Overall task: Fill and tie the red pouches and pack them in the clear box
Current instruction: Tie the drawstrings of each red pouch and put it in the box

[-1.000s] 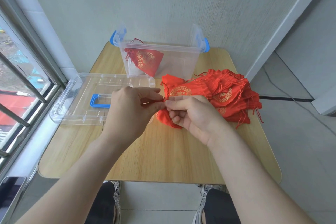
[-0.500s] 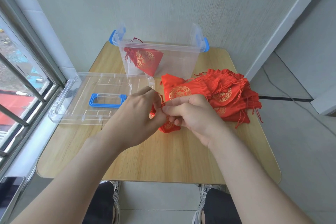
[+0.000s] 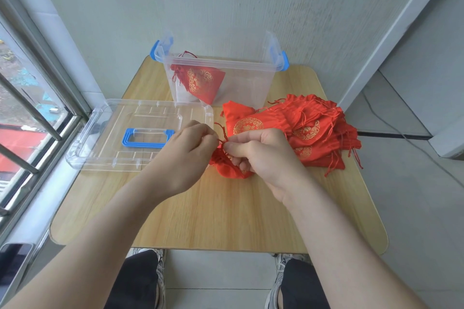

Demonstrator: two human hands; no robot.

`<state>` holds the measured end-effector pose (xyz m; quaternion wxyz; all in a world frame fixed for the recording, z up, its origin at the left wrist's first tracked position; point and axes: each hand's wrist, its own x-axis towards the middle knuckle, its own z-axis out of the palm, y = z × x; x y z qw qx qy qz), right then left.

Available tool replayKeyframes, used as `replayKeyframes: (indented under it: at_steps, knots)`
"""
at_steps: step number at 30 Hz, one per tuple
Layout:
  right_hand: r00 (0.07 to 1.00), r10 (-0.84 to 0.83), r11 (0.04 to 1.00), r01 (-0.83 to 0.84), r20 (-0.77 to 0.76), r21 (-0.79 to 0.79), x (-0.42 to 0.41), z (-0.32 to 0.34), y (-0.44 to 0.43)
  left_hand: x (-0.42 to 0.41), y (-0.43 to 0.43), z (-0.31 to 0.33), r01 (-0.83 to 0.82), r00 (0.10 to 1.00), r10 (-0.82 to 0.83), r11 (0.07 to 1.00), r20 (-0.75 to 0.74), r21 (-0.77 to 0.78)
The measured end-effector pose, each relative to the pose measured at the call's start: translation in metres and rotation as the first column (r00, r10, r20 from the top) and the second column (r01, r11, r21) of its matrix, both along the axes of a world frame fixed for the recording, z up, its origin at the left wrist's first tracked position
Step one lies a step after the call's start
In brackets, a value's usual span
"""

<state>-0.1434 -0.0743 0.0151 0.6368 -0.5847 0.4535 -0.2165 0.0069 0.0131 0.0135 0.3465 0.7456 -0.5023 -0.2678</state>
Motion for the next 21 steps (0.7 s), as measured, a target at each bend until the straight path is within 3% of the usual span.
replayKeyframes:
  at_steps: [4, 8, 15, 21]
  knots:
    - [0.999, 0.020, 0.999, -0.021, 0.041, 0.029, 0.000, 0.006, 0.004, 0.001, -0.002, 0.000, -0.028, 0.999, 0.030, 0.998, 0.030, -0.052]
    - [0.999, 0.004, 0.999, -0.007, 0.055, 0.050, 0.000, 0.007, 0.006, 0.004, 0.000, -0.008, -0.049, 0.978, 0.086, 0.980, 0.192, -0.192]
    - [0.997, -0.011, 0.997, 0.005, 0.082, 0.073, 0.001, 0.008, 0.008, -0.004, 0.000, 0.001, -0.029, 0.997, 0.044, 0.976, 0.066, -0.216]
    - [0.995, 0.036, 0.999, -0.039, 0.089, 0.028, 0.000, 0.003, 0.007, -0.003, -0.006, -0.009, 0.050, 0.974, 0.004, 0.970, 0.225, -0.236]
